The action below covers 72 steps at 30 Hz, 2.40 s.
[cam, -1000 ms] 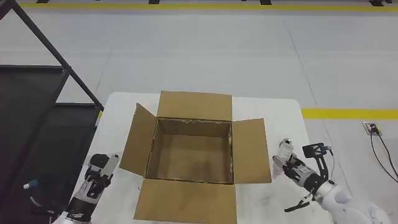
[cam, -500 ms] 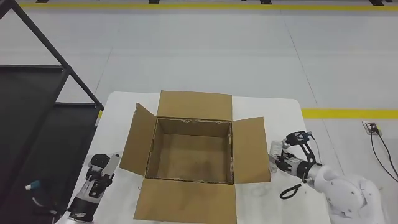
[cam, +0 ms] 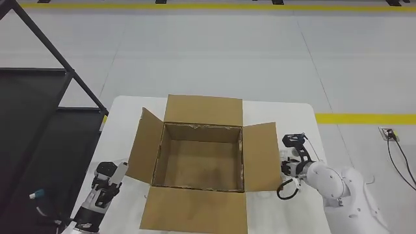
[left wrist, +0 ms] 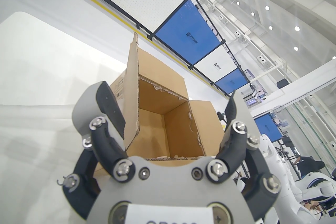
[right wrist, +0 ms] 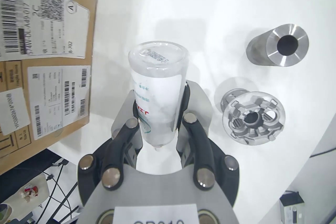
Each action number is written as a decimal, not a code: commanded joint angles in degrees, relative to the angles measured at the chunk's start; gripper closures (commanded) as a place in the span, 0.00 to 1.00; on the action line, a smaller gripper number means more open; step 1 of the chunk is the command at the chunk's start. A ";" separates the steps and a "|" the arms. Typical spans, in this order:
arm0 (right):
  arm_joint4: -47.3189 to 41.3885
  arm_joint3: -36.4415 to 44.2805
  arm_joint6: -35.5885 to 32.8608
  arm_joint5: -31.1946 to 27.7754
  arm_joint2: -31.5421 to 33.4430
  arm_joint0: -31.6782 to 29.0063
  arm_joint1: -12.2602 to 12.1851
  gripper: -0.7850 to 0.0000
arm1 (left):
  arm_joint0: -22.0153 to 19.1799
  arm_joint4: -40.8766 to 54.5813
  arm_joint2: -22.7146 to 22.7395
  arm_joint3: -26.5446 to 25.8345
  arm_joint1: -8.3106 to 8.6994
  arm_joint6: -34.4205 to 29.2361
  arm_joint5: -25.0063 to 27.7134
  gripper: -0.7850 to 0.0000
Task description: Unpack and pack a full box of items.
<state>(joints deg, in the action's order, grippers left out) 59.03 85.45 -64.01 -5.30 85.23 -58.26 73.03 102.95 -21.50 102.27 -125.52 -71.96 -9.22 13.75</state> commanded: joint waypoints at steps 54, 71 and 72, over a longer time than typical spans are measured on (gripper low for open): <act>5.16 -5.53 1.55 13.36 -5.30 2.77 -0.52 0.52 | 1.76 1.27 2.55 -0.43 0.21 -1.42 2.21 0.00; -8.26 5.83 13.65 5.22 3.89 -9.69 -1.73 0.55 | 2.90 2.46 3.96 -0.64 0.24 -1.40 3.90 0.00; -9.91 6.20 14.66 3.56 4.59 -10.45 -1.81 0.55 | 2.93 2.58 4.07 -0.64 0.24 -1.28 4.04 0.00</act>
<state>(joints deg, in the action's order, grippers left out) 51.03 91.32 -50.42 0.02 89.06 -67.93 71.30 105.84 -19.02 106.23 -126.15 -71.71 -10.61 17.64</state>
